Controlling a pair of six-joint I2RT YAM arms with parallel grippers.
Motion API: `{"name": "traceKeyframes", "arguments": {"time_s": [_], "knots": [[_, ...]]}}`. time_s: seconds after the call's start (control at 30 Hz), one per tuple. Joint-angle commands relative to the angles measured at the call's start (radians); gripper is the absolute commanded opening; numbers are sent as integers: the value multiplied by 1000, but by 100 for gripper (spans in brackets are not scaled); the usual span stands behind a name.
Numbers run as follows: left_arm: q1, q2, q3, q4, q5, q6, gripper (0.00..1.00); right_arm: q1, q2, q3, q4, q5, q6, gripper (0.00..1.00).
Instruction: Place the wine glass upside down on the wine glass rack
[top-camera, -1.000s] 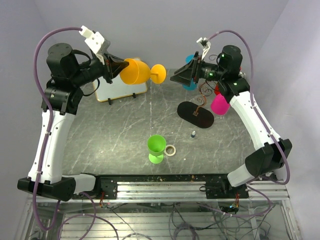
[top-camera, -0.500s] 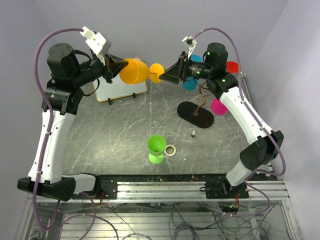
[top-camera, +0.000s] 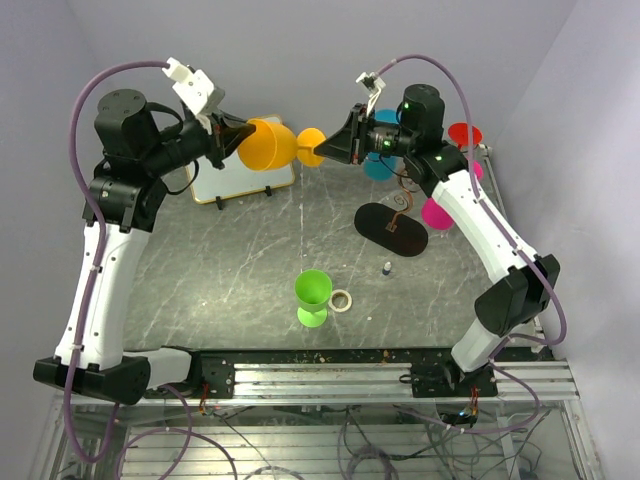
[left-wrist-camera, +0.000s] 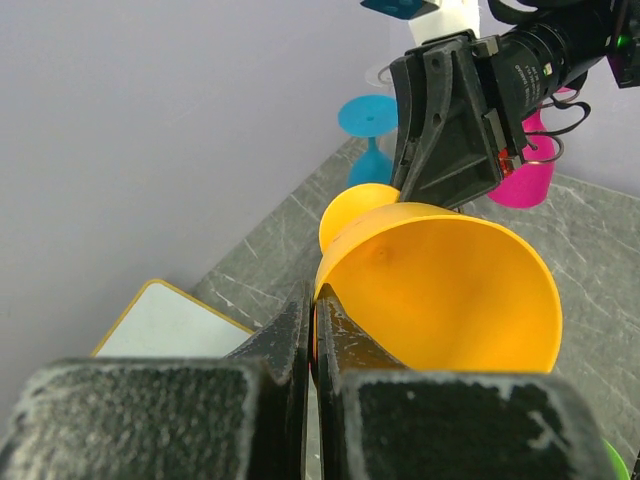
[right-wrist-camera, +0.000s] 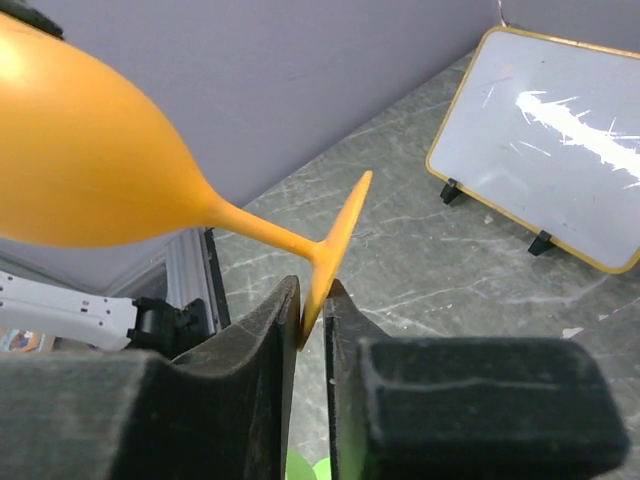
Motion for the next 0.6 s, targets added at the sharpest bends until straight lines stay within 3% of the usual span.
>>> {"name": "traceKeyframes", "arguments": {"time_s": [0.0,0.07,0.17,0.43,0.57], "knots": [[-7,-21,-18,-2,-11,37,7,12,-1,39,-15,34,-35,9],[-7,-26,-25,-5,-7,41,7,12,-13,42,-35,68,-61,0],[-6,-28,-34,-2,13,32,10,11,-24,50,-60,111,-98,0],[7,-67,-91,-15,99,37,47,-10,-61,41,-89,164,-168,0],[17,-93,-113,-71,99,104,60,-50,-80,35,-80,142,-167,0]]}}
